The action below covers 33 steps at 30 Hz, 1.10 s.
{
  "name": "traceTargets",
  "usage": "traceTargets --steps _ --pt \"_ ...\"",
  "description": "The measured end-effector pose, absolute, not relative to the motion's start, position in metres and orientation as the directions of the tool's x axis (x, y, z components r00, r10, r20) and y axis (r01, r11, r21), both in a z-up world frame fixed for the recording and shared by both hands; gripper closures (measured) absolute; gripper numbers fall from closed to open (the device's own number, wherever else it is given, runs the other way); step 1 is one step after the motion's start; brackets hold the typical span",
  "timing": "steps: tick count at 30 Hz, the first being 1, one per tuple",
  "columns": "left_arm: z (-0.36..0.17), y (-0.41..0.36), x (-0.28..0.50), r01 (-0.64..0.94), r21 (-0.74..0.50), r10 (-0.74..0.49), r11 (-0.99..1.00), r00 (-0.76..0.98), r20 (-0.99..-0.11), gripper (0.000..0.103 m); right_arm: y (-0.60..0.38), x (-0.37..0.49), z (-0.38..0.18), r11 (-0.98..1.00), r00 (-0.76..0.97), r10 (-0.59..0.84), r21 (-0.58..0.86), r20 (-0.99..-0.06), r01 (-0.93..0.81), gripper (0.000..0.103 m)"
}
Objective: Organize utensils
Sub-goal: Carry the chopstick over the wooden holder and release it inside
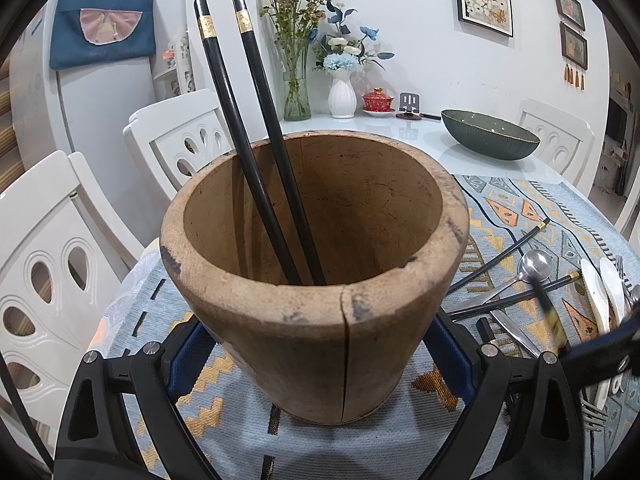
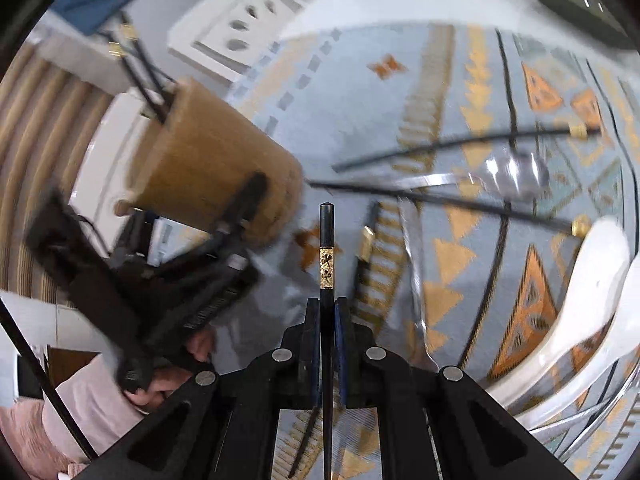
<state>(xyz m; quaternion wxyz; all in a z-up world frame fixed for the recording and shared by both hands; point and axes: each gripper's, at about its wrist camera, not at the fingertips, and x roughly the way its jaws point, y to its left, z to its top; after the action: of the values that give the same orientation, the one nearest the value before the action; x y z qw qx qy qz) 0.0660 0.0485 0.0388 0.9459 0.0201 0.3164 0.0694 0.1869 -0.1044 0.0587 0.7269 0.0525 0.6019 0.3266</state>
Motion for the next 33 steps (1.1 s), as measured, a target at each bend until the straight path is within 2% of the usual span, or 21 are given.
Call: traceTargets --steps 7,13,19,26,33 --pt "0.039 0.049 0.066 -0.118 0.08 0.142 0.99 0.79 -0.596 0.006 -0.1 0.189 0.1 0.764 0.168 0.567 0.439 -0.806 -0.473 0.097" --pt "0.039 0.049 0.066 -0.119 0.08 0.143 0.99 0.79 -0.596 0.006 -0.096 0.181 0.14 0.779 0.314 0.534 0.313 -0.785 -0.543 0.097" --pt "0.039 0.049 0.066 -0.119 0.081 0.143 0.99 0.79 -0.596 0.006 -0.096 0.188 0.168 0.781 0.375 0.554 0.309 -0.743 -0.543 0.097" --pt "0.039 0.049 0.066 -0.118 0.08 0.143 0.99 0.79 -0.596 0.007 -0.093 0.199 0.221 0.768 0.472 0.601 0.303 -0.645 -0.564 0.097" --pt "0.038 0.048 0.065 -0.118 0.077 0.14 0.99 0.789 -0.598 0.006 -0.08 0.208 0.298 0.73 0.575 0.67 0.27 -0.47 -0.628 0.097"
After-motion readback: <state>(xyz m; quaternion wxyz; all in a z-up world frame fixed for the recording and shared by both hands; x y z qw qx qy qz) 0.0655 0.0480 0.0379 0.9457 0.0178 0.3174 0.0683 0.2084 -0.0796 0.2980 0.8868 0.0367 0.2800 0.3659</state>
